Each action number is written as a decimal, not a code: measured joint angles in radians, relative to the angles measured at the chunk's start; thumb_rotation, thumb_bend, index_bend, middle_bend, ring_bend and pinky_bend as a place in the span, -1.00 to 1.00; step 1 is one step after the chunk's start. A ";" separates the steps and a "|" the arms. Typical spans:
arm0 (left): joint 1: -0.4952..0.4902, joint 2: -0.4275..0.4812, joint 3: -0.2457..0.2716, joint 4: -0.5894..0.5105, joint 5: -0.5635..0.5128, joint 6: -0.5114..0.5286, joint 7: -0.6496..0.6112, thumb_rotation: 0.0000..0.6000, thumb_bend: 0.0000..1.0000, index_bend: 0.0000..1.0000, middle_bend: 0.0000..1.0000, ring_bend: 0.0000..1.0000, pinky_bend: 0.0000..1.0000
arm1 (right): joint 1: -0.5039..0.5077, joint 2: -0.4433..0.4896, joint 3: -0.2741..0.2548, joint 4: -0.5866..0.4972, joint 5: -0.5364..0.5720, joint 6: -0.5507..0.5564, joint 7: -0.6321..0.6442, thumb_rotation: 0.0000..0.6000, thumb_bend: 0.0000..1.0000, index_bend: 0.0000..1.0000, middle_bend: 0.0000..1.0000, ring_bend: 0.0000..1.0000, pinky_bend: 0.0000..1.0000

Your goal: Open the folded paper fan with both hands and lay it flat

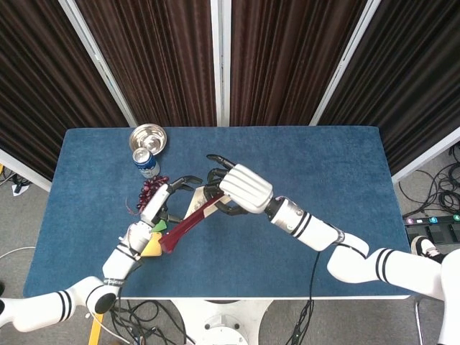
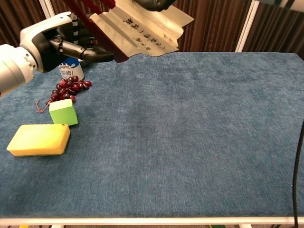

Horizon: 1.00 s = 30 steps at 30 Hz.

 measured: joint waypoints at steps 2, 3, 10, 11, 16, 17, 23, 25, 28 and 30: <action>-0.003 -0.010 -0.004 0.001 -0.013 -0.002 0.007 1.00 -0.76 -0.24 -0.24 -0.54 -0.39 | 0.001 -0.012 0.004 0.005 0.007 -0.003 -0.007 1.00 0.34 0.75 0.31 -0.36 -0.90; -0.004 -0.016 -0.007 0.001 -0.021 -0.002 0.011 1.00 -0.76 -0.21 -0.22 -0.52 -0.37 | 0.002 -0.019 0.007 0.008 0.012 -0.004 -0.009 1.00 0.35 0.75 0.31 -0.36 -0.90; -0.009 -0.074 -0.037 0.018 -0.087 0.006 0.065 1.00 -0.53 0.04 -0.02 -0.32 -0.20 | 0.000 -0.046 0.018 0.017 0.031 -0.011 -0.029 1.00 0.37 0.75 0.32 -0.36 -0.91; -0.010 -0.084 -0.041 0.024 -0.094 0.009 0.070 1.00 -0.48 0.08 0.02 -0.28 -0.18 | 0.000 -0.048 0.018 0.017 0.032 -0.011 -0.032 1.00 0.37 0.75 0.32 -0.36 -0.91; -0.007 -0.110 -0.042 0.047 -0.106 0.017 0.092 1.00 -0.31 0.23 0.16 -0.16 -0.16 | -0.006 -0.051 0.021 0.016 0.036 -0.010 -0.036 1.00 0.38 0.75 0.32 -0.36 -0.91; -0.005 -0.115 -0.042 0.053 -0.107 0.023 0.097 1.00 -0.27 0.26 0.19 -0.14 -0.14 | -0.009 -0.051 0.021 0.015 0.036 -0.008 -0.036 1.00 0.38 0.75 0.32 -0.36 -0.91; 0.004 -0.118 -0.029 0.071 -0.099 0.032 0.123 1.00 -0.13 0.31 0.24 -0.09 -0.10 | -0.022 -0.045 0.013 0.013 0.027 0.002 -0.047 1.00 0.41 0.75 0.31 -0.36 -0.91; 0.006 -0.106 -0.020 0.071 -0.091 0.030 0.137 1.00 -0.13 0.31 0.24 -0.09 -0.10 | -0.028 -0.039 0.009 0.012 0.022 0.007 -0.063 1.00 0.42 0.75 0.31 -0.36 -0.91; 0.011 -0.079 -0.003 0.072 -0.080 0.023 0.170 1.00 -0.13 0.30 0.24 -0.09 -0.10 | -0.044 -0.020 0.001 0.007 0.012 0.022 -0.089 1.00 0.43 0.75 0.32 -0.34 -0.91; 0.014 -0.058 0.009 0.072 -0.074 0.018 0.199 1.00 -0.13 0.30 0.24 -0.09 -0.10 | -0.057 -0.006 -0.004 0.002 0.004 0.037 -0.107 1.00 0.44 0.75 0.32 -0.32 -0.91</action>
